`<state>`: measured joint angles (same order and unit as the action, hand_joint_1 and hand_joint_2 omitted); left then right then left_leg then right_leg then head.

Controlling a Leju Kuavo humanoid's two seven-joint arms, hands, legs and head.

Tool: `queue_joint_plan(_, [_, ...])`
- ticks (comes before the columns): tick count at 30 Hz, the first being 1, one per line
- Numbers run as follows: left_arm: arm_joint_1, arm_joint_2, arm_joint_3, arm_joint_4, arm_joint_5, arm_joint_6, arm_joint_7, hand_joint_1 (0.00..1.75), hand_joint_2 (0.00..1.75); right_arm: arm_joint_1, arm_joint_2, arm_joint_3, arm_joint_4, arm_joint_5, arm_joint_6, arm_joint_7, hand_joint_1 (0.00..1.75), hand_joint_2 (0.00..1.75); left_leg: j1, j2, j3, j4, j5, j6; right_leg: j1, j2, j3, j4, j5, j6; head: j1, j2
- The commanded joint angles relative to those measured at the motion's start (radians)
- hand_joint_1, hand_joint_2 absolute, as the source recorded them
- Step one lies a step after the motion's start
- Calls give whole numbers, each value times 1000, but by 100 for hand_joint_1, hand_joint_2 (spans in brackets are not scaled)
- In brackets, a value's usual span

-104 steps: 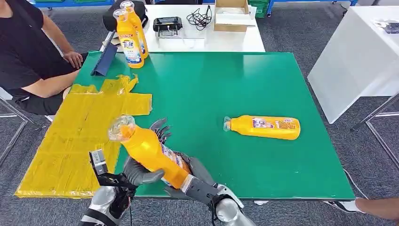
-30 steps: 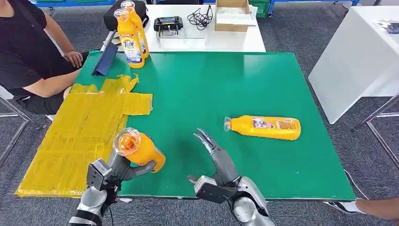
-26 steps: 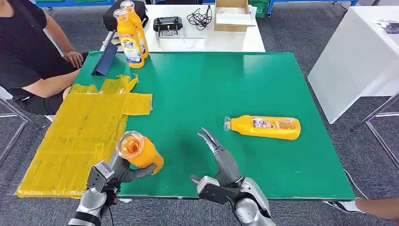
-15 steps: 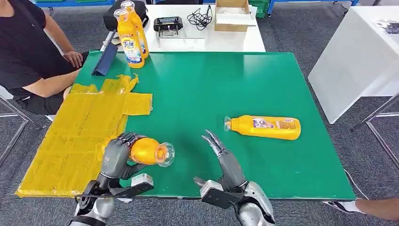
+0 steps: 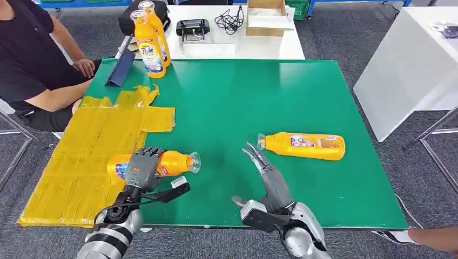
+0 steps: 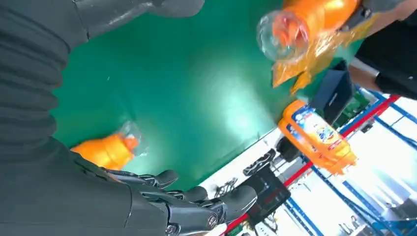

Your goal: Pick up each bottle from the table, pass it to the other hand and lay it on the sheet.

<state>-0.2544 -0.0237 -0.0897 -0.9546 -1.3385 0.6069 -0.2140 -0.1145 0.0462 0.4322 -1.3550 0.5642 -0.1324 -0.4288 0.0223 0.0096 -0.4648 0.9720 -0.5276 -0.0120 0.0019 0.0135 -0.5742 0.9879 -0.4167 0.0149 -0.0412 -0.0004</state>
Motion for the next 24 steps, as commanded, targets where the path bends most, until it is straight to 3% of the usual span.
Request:
queue_joint_plan(1, [-122,23,20,260,-48,-12,59,175,175,-32,-59,-19,-17,-5,11,6,0,175,-1,-3,1,-2,0,2,-1,-3,2,-1,0,1,0,0])
queue_joint_plan(14, [-152,50,36,325,-94,-23,111,175,175,-46,-45,-6,10,-6,19,7,0,175,-1,-1,1,-1,1,1,-1,-1,1,0,0,0,0,0])
queue_joint_plan(20, [-251,64,48,437,-93,-48,116,175,175,-193,-31,-30,158,-40,46,1,0,175,-1,1,-1,0,1,1,-1,1,-1,1,2,1,0,0])
queue_joint_plan(21, [-252,69,55,445,-89,-31,111,16,175,-191,-30,-32,152,-40,38,-2,0,175,-1,1,-1,0,2,2,-1,1,0,0,2,1,0,0])
queue_joint_plan(22, [-251,69,64,449,-82,-21,101,0,175,-185,-35,-33,142,-40,34,2,0,175,0,1,0,-1,2,1,-1,1,1,-1,2,0,0,0])
queue_joint_plan(24, [-246,69,67,440,-80,-18,95,0,175,-176,-45,-38,128,-34,23,10,0,175,-1,0,1,-2,3,2,-1,-1,2,-1,2,1,0,0])
